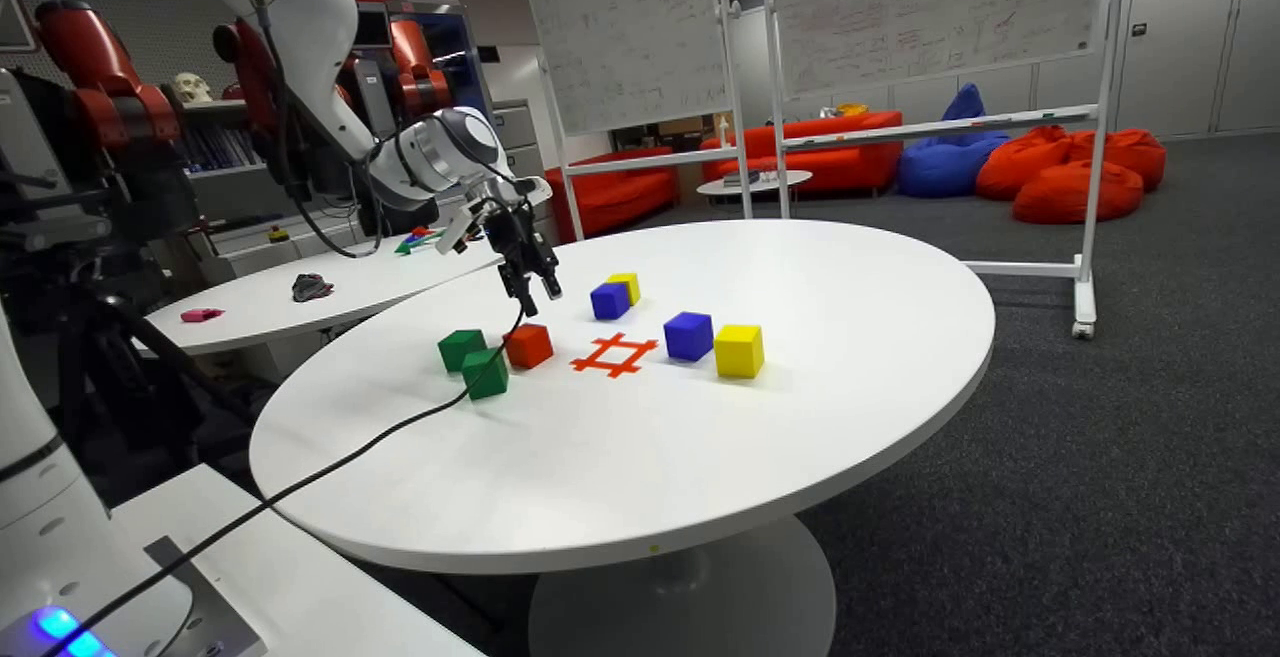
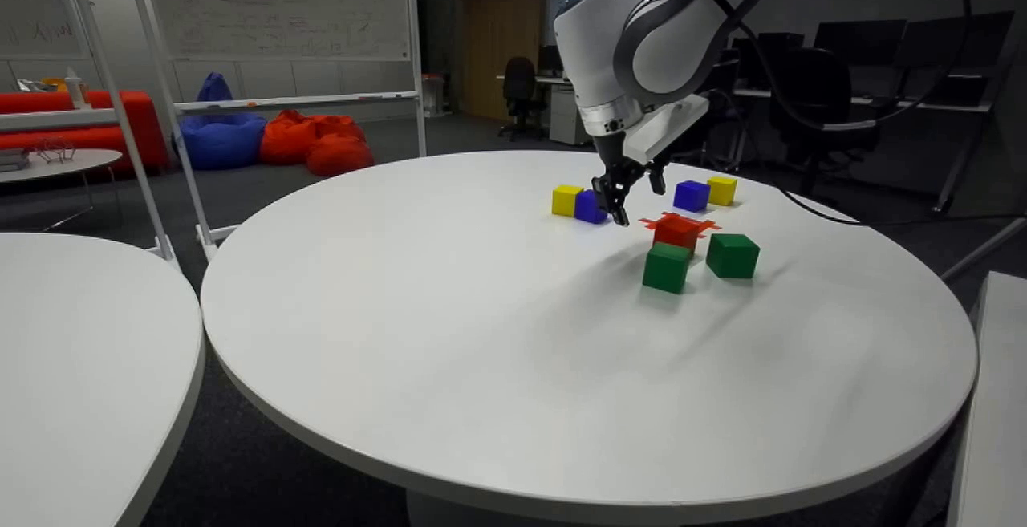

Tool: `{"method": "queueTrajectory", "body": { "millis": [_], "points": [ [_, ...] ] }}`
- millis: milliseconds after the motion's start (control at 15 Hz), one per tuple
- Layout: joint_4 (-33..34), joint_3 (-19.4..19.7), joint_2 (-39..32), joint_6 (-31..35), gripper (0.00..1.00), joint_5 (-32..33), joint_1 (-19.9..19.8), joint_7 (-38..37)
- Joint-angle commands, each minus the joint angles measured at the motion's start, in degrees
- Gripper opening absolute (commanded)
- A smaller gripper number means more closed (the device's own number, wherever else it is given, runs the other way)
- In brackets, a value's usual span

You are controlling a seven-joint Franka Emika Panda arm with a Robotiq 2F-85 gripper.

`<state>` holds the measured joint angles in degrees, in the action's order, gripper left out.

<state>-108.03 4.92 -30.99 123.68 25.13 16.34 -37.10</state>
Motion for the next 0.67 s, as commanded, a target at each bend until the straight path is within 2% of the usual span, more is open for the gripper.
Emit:
{"method": "queueTrajectory", "body": {
  "millis": [0, 600],
  "points": [
    [0.14, -0.34, -0.03, -0.18, 1.00, 0.13, -0.24, -0.08],
    [-2.52, 0.28, -0.30, 1.26, 1.00, 0.33, -0.75, -0.71]
  ]
}}
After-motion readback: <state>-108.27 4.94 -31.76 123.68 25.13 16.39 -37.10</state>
